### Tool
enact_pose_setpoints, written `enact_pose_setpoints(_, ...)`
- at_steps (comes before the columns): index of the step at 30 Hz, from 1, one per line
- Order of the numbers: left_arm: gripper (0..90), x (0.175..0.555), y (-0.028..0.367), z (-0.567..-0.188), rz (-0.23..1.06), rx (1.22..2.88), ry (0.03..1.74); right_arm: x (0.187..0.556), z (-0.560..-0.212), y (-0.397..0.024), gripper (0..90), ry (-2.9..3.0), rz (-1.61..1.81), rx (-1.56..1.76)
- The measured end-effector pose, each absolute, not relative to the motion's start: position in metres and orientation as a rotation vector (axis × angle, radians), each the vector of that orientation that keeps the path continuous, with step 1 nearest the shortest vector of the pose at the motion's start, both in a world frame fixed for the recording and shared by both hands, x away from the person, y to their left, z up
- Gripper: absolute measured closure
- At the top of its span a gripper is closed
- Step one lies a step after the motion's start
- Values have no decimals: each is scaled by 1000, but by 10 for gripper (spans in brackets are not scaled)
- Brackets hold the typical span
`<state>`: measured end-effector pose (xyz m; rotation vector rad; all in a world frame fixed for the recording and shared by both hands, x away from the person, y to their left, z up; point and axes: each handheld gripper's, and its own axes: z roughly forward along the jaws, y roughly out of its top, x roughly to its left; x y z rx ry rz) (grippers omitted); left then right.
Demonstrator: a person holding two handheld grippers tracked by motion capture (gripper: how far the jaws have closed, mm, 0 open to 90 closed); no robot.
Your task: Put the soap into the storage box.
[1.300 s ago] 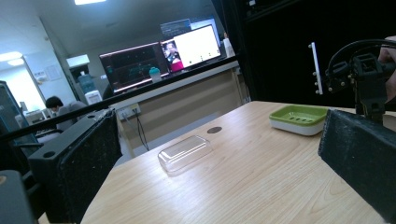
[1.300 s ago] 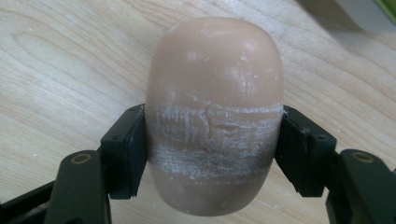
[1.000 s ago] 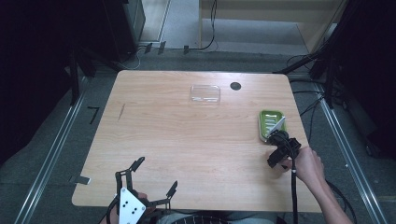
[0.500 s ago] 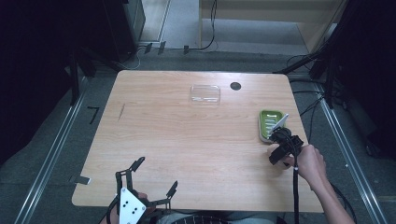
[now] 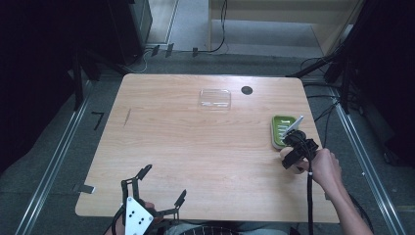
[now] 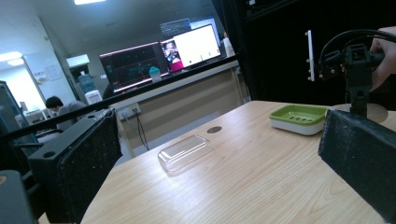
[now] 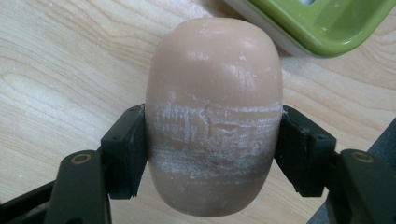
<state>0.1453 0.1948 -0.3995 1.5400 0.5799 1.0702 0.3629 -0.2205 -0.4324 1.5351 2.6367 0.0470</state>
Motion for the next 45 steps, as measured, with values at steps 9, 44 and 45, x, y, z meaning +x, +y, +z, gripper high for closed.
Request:
enact_pose_setpoints(9,0,145,195,-400,1069,1539,582,368,-428,-219,333,2618,73,1544)
enact_pose_setpoints(44,0,146,195,-400,1070,1538,586,390,-404,-221,333,2560,184,1550)
enact_pose_setpoints(45,0,146,195,-400,1070,1538,586,391,-404,-221,333,2559,186,1546)
